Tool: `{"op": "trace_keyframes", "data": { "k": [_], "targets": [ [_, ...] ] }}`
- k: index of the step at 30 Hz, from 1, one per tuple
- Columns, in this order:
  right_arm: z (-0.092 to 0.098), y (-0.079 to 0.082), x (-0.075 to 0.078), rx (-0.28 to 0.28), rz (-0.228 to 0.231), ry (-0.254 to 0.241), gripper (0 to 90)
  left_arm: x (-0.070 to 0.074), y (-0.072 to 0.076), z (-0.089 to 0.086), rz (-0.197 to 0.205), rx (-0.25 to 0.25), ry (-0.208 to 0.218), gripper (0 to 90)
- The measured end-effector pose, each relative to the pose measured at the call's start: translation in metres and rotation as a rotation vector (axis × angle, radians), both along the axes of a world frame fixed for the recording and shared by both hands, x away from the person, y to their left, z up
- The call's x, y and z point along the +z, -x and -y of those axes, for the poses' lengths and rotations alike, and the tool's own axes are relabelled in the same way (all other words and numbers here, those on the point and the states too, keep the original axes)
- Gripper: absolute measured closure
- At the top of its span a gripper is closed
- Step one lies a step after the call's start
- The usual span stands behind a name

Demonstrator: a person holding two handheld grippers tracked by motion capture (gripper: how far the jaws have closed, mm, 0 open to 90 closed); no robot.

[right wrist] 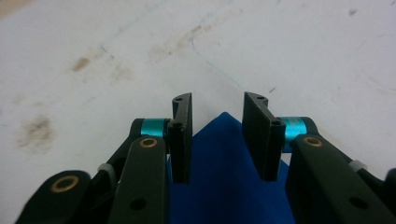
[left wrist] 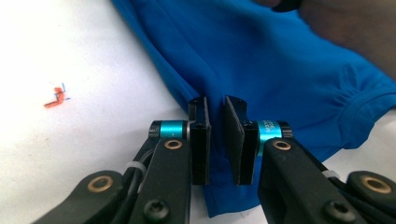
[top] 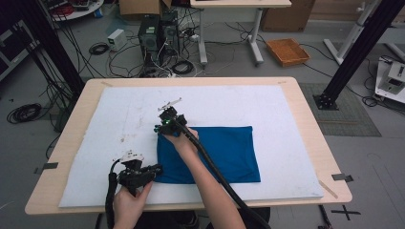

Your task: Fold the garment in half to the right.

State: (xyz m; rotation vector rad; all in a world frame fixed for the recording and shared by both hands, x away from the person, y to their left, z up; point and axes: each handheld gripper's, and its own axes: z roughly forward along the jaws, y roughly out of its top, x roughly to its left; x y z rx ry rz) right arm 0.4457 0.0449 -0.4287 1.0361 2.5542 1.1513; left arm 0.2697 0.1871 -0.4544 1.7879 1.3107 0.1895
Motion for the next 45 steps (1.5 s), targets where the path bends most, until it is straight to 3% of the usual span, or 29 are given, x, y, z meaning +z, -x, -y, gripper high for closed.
{"op": "trace_keyframes", "data": {
  "k": [2,7,12,14,19,26,33,36,39,45],
  "targets": [
    [-0.007,-0.003,-0.005,-0.015,-0.002,0.045,63.9,0.000,0.000,0.000,-0.002,0.001,0.003,80.1],
    [-0.015,-0.008,-0.011,-0.024,-0.003,0.085,64.4,0.000,-0.001,-0.001,-0.003,-0.005,0.008,79.5],
    [-0.015,-0.007,-0.009,-0.015,0.036,0.122,82.0,0.000,-0.001,-0.001,-0.003,-0.008,0.004,79.4],
    [-0.013,-0.006,-0.006,-0.009,0.055,0.099,86.6,0.000,-0.001,-0.001,-0.002,-0.004,0.004,79.8],
    [-0.008,-0.002,0.008,-0.003,0.093,0.055,87.4,0.002,0.000,-0.003,0.011,-0.005,0.002,83.4],
    [0.013,-0.005,0.022,-0.023,0.069,-0.073,87.4,0.006,0.003,-0.002,0.032,-0.005,-0.011,84.4],
    [0.025,-0.002,0.034,-0.013,0.068,-0.137,87.4,0.010,0.006,-0.004,0.043,-0.003,0.005,84.6],
    [0.032,0.001,0.042,-0.006,0.072,-0.169,87.3,0.016,0.008,-0.002,0.066,-0.012,0.007,84.6],
    [0.044,0.004,0.053,-0.004,0.081,-0.205,87.3,0.026,0.009,0.003,0.086,-0.033,0.036,84.6],
    [0.079,0.007,0.073,-0.018,0.084,-0.242,87.0,0.052,0.011,0.033,0.127,-0.124,0.092,84.6]
  ]
}}
